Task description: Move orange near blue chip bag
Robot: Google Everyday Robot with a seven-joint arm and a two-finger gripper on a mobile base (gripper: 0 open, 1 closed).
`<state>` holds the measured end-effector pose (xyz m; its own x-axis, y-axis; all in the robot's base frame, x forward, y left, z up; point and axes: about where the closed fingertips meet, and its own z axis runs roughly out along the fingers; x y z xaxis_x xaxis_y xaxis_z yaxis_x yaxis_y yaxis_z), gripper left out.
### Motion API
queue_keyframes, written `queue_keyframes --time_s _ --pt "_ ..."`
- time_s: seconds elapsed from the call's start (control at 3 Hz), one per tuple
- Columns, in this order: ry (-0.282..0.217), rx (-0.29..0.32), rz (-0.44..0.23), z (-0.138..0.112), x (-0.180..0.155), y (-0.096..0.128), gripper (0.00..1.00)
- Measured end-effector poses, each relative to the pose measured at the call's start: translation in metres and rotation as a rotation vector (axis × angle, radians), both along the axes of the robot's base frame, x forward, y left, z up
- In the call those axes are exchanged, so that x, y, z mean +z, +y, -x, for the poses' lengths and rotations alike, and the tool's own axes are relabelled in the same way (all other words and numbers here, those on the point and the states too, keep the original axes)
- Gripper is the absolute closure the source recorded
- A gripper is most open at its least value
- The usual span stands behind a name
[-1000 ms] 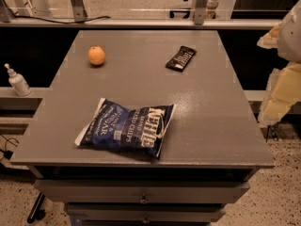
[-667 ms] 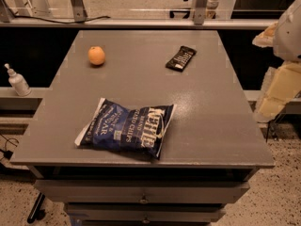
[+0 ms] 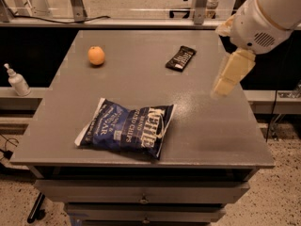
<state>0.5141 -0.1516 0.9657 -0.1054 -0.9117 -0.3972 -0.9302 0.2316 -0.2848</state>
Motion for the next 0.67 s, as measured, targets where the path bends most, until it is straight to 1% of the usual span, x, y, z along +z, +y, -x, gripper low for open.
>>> queue_keyframes --time_s 0.33,0.67 --pt "-0.022 0.021 -0.084 -0.032 -0.004 0.041 0.00" --pt "-0.025 0.048 -0.158 -0.057 -0.012 0.097 0.00"
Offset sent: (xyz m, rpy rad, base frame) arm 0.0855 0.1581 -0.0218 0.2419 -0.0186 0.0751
